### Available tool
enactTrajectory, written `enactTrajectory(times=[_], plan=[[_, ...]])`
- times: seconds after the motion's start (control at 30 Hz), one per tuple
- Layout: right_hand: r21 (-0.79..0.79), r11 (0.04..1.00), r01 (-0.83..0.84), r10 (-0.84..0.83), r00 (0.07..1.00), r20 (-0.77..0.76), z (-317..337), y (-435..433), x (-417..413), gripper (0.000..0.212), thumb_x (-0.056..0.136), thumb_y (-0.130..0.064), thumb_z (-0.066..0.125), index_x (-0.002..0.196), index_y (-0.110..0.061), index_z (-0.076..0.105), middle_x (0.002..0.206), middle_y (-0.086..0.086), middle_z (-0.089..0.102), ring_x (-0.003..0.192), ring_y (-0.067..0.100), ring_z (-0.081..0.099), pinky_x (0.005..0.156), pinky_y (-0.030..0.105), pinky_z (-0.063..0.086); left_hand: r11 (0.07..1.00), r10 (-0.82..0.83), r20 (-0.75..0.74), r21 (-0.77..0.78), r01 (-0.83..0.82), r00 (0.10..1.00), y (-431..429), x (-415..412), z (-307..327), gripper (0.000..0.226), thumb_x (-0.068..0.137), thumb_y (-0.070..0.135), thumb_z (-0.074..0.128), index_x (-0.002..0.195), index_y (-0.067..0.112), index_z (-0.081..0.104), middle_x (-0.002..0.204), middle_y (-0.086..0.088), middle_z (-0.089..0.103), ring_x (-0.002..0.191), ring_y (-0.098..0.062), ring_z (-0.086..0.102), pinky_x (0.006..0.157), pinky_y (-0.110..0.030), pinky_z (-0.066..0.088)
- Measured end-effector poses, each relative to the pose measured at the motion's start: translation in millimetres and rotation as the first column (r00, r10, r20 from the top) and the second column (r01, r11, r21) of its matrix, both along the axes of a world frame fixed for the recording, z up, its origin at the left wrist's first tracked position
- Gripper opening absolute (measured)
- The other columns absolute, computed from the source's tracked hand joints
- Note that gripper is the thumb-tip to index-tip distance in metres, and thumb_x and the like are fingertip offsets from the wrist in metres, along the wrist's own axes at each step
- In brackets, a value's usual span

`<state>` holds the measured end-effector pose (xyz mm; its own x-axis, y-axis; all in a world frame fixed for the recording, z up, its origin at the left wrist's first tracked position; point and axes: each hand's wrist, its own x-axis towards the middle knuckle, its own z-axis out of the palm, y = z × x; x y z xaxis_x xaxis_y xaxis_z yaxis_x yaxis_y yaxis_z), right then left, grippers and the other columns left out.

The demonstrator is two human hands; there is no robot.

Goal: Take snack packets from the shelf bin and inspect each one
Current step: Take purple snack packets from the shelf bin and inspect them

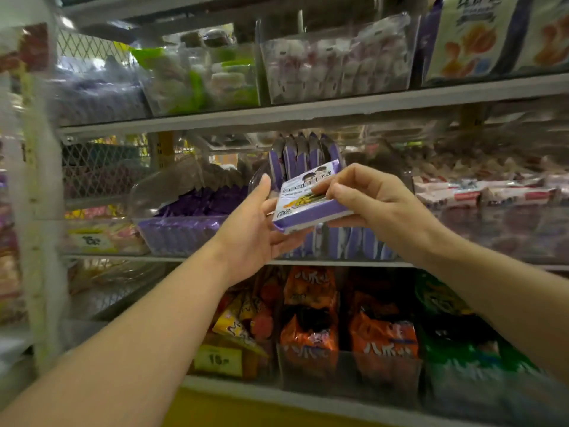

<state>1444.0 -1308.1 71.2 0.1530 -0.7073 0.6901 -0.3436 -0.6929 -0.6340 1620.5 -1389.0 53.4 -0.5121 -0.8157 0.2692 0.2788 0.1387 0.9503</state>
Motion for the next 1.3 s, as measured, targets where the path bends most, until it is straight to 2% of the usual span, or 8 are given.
enactTrajectory(times=[0.1, 0.2, 0.3, 0.53, 0.8, 0.93, 1.03, 1.3], plan=[[-0.081, 0.995, 0.054, -0.059, 0.996, -0.061, -38, 2, 14, 0.021, 0.096, -0.015, 0.055, 0.106, -0.033, 0.061, 0.119, -0.008, 0.065, 0.098, 0.012, 0.068, 0.085, 0.035, 0.057, 1.000, -0.004, -0.078, -0.002, 0.004, 0.997, 5, 0, -23, 0.033, 0.095, 0.031, 0.052, 0.120, 0.012, 0.063, 0.095, -0.002, 0.075, 0.078, -0.013, 0.071, 0.063, -0.026, 0.059], [-0.049, 0.997, 0.060, -0.057, 0.997, 0.052, -75, 4, 21, 0.048, 0.093, -0.017, 0.057, 0.129, -0.045, 0.043, 0.132, -0.023, 0.055, 0.091, 0.020, 0.070, 0.076, 0.046, 0.059, 1.000, 0.009, -0.153, -0.016, -0.012, 0.988, 7, 1, -53, 0.038, 0.085, 0.020, 0.059, 0.121, 0.011, 0.061, 0.107, -0.007, 0.074, 0.089, -0.017, 0.072, 0.072, -0.030, 0.061], [0.030, 0.991, 0.130, -0.134, 0.970, 0.205, -120, -3, 19, 0.059, 0.092, -0.013, 0.062, 0.140, -0.034, 0.035, 0.119, -0.035, 0.056, 0.094, 0.009, 0.069, 0.077, 0.030, 0.060, 1.000, 0.011, -0.163, 0.012, -0.009, 0.987, 8, 2, -94, 0.044, 0.079, 0.018, 0.064, 0.122, 0.012, 0.060, 0.107, -0.008, 0.074, 0.089, -0.019, 0.073, 0.065, -0.028, 0.059], [0.436, 0.893, -0.112, -0.114, 0.881, 0.460, -167, -22, 15, 0.038, 0.076, -0.038, 0.068, 0.107, -0.015, 0.069, 0.102, 0.009, 0.075, 0.094, 0.029, 0.072, 0.081, 0.042, 0.059, 0.997, 0.069, -0.027, 0.024, -0.068, 0.997, 9, -10, -163, 0.052, 0.069, 0.015, 0.074, 0.119, 0.018, 0.060, 0.111, -0.004, 0.073, 0.102, -0.022, 0.070, 0.081, -0.037, 0.059], [0.420, 0.884, -0.205, -0.099, 0.796, 0.597, -176, -22, 7, 0.021, 0.078, -0.039, 0.066, 0.091, -0.026, 0.077, 0.100, 0.008, 0.076, 0.092, 0.025, 0.073, 0.068, 0.033, 0.059, 0.985, 0.058, 0.188, -0.171, -0.026, 0.981, 10, -16, -185, 0.044, 0.080, 0.003, 0.075, 0.111, 0.032, 0.060, 0.108, 0.008, 0.074, 0.102, -0.010, 0.069, 0.081, -0.023, 0.056], [0.439, 0.865, -0.242, -0.066, 0.812, 0.579, -180, -16, 9, 0.029, 0.083, -0.034, 0.064, 0.106, -0.017, 0.071, 0.104, 0.013, 0.074, 0.093, 0.031, 0.072, 0.070, 0.038, 0.059, 0.993, 0.047, 0.138, -0.111, -0.032, 0.989, 16, -16, -184, 0.023, 0.081, 0.033, 0.071, 0.102, 0.043, 0.067, 0.111, 0.004, 0.073, 0.104, -0.017, 0.069, 0.085, -0.037, 0.057], [0.450, 0.862, -0.232, -0.072, 0.823, 0.563, -181, -14, 12, 0.033, 0.083, -0.033, 0.064, 0.109, -0.014, 0.069, 0.104, 0.013, 0.074, 0.095, 0.030, 0.072, 0.076, 0.041, 0.060, 0.997, 0.069, 0.026, -0.027, -0.069, 0.997, 22, -16, -179, 0.036, 0.083, 0.054, 0.060, 0.110, 0.032, 0.068, 0.113, -0.003, 0.072, 0.106, -0.022, 0.069, 0.087, -0.042, 0.055], [0.488, 0.834, -0.256, -0.067, 0.832, 0.550, -182, -8, 20, 0.038, 0.084, -0.035, 0.062, 0.111, -0.009, 0.067, 0.105, 0.015, 0.073, 0.098, 0.032, 0.071, 0.082, 0.046, 0.058, 0.980, 0.188, -0.087, 0.080, -0.182, 0.978, 30, -9, -173, 0.027, 0.082, 0.036, 0.059, 0.099, 0.020, 0.072, 0.097, -0.010, 0.076, 0.085, -0.022, 0.073, 0.060, -0.030, 0.056]])
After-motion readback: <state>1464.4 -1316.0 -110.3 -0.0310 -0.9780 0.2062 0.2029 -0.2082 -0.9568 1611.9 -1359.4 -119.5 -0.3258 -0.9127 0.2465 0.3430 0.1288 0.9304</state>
